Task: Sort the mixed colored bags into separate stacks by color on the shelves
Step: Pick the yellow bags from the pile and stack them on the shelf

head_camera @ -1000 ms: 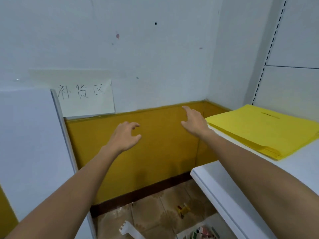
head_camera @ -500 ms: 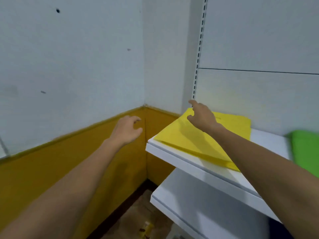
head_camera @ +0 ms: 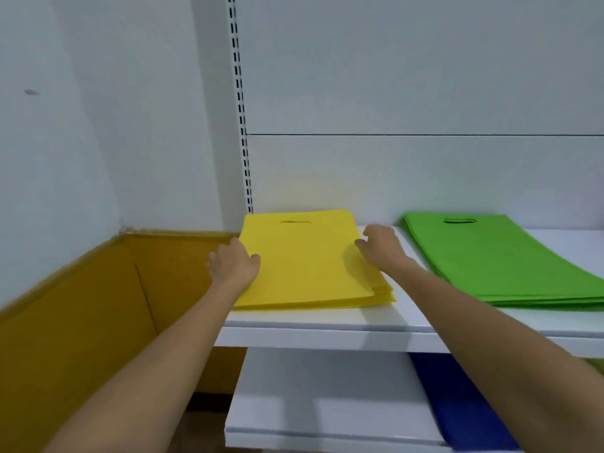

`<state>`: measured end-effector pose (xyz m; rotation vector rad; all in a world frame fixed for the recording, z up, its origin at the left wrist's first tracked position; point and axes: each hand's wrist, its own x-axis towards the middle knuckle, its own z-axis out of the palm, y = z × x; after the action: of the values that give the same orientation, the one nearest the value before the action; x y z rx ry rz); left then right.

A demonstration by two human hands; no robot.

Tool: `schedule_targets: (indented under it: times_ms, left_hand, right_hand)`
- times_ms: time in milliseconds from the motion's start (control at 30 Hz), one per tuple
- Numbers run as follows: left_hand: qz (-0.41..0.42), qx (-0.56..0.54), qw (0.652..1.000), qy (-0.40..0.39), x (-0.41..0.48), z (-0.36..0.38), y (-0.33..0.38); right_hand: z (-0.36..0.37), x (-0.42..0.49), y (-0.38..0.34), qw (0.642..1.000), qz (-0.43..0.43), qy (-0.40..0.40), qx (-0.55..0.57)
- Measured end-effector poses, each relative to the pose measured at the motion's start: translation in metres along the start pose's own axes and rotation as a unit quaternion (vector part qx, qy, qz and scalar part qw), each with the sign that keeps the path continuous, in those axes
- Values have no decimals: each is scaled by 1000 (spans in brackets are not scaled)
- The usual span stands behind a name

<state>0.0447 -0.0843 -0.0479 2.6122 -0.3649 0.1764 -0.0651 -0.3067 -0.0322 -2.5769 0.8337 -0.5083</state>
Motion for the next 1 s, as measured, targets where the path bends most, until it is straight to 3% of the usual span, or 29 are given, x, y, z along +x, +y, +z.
schedule_targets:
  times_ms: [167,300,467,667,1000]
  left_hand:
    - [12,46,999,-20,2,11,13]
    - [11,35,999,-2,2,18,19]
    - [-1,10,1000,11,6,33,15]
    - [73,13,996,41,12,35,16]
    - [72,85,994,11,16,39,17]
  right_hand:
    - [11,-3,-12,997,57,-41,-29]
    - [27,-11,-13,995,82,21,-55]
    - [39,-9,-7,994,68,75,-47]
    - [41,-6,-4,988,43,114,-97]
    - [44,-4,-6,983,13,89,-160]
